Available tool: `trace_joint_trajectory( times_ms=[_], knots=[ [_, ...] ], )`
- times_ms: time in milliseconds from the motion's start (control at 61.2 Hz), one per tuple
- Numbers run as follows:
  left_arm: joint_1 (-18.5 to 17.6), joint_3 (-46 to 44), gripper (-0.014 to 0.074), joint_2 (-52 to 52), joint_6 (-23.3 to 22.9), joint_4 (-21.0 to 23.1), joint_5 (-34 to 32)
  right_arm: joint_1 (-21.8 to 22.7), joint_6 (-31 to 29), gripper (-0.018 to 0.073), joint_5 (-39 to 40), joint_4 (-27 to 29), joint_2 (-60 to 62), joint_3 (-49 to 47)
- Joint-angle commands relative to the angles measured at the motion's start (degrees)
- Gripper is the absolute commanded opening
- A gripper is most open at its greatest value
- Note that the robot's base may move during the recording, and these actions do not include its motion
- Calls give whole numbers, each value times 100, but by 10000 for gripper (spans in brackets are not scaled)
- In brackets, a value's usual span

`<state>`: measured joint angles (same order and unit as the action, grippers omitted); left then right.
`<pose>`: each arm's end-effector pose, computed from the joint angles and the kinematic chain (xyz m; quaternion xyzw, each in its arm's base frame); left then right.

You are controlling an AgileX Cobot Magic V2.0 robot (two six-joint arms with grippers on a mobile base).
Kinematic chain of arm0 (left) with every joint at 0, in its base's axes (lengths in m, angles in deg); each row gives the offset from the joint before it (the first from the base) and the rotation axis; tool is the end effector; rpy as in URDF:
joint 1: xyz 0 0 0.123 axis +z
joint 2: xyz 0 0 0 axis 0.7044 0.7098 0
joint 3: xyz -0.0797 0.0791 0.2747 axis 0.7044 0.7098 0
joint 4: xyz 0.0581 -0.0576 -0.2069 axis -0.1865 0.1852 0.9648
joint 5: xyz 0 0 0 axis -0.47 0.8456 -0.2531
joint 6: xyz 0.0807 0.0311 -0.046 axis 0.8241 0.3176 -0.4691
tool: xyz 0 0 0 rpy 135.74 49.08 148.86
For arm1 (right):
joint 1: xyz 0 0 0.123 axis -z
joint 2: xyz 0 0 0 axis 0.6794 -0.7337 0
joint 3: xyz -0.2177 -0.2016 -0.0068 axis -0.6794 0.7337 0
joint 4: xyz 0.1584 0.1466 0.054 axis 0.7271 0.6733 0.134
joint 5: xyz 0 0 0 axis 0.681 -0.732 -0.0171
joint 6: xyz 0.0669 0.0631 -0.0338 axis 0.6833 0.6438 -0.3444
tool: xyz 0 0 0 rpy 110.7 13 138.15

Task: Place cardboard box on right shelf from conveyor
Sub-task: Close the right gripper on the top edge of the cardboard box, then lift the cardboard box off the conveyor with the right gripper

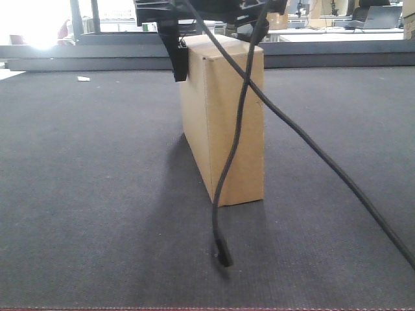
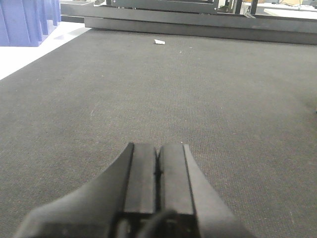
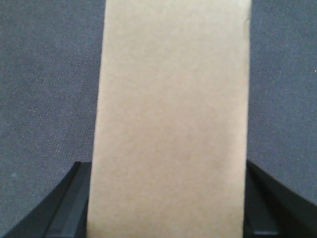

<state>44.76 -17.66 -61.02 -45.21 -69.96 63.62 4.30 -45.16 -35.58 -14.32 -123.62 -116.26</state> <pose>0.0221 -0.0009 0.1925 -0.0079 0.7246 -0.0142 0.6890 0.3443 0.2480 0.3147 -0.0984 0.9613 0.0365 0.2547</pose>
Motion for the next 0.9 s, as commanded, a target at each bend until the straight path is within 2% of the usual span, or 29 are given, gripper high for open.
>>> trace_joint_trajectory(
  times_ms=[0, 163, 376, 507, 703, 882],
  knots=[
    [-31, 52, -116, -79, 1, 34, -489, 50, -112, 282, 281, -117, 380, -214],
    [-31, 52, -116, -79, 1, 34, -489, 201, -409, 280, 397, -117, 762, -214],
    [-31, 52, -116, -79, 1, 34, -489, 572, -1256, 280, 524, -124, 1691, 235],
    [-31, 52, -116, -79, 1, 34, -489, 1031, -1429, 280, 933, -124, 2534, 1165],
    [-31, 52, -116, -79, 1, 34, -489, 1631, -1470, 280, 1857, -124, 4075, 3166],
    [-31, 52, -116, -79, 1, 34, -489, 1714, -1516, 280, 2855, -124, 5651, 5052]
  ],
)
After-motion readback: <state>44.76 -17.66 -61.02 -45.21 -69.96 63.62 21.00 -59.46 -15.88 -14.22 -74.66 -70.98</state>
